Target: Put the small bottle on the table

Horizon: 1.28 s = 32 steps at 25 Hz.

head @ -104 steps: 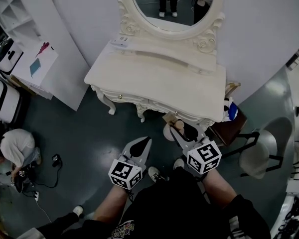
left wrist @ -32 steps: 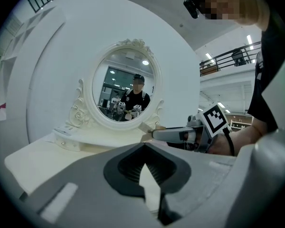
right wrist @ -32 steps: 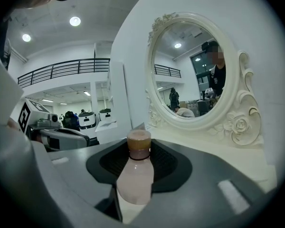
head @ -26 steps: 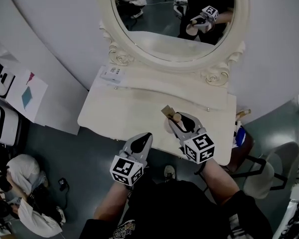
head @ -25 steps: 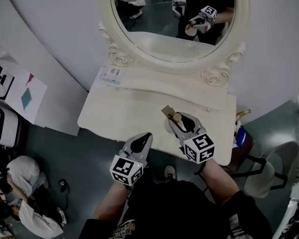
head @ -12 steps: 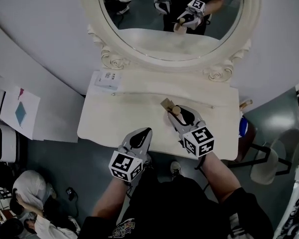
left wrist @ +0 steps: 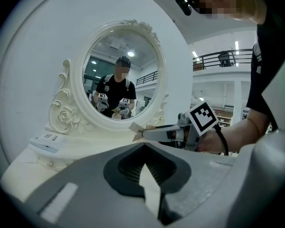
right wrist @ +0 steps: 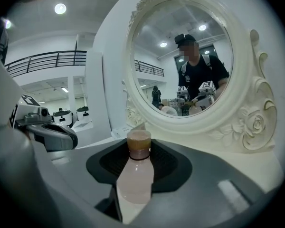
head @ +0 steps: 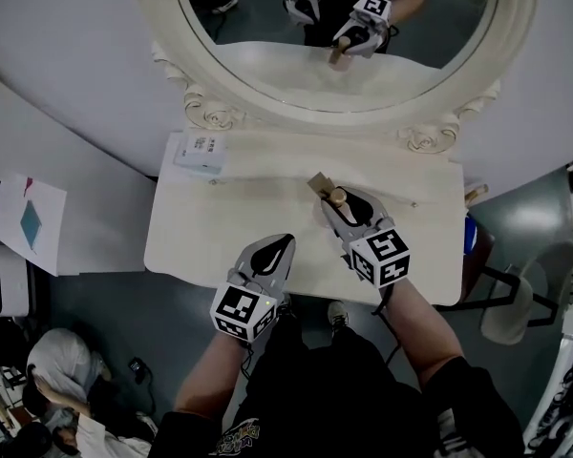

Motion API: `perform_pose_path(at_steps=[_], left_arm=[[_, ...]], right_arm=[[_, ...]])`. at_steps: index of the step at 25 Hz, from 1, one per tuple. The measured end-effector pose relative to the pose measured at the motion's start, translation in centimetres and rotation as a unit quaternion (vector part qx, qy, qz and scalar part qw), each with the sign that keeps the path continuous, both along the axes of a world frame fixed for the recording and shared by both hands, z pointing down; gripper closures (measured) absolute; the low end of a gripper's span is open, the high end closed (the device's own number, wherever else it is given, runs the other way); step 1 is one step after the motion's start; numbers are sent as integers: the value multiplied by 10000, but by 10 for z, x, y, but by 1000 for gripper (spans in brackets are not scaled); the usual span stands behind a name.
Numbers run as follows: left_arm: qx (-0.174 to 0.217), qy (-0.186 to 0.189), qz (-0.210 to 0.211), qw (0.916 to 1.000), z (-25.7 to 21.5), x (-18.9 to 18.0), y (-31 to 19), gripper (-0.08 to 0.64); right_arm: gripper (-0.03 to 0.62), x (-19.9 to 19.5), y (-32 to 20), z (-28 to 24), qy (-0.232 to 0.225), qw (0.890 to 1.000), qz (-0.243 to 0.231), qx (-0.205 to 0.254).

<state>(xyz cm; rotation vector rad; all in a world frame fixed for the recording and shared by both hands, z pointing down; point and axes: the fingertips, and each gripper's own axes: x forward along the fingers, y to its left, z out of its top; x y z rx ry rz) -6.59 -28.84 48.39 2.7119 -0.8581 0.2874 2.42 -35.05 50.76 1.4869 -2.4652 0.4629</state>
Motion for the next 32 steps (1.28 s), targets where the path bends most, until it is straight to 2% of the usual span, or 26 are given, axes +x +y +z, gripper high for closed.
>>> perform_pose_path(at_steps=[20, 32], left_arm=[[-189, 3, 64, 9998, 18, 1, -55, 558], [-290, -9, -24, 9996, 25, 6, -73, 558]], right_arm=[[425, 5, -85, 34, 168, 9997, 130, -123], [425, 7, -117, 38, 313, 9994, 63, 124]])
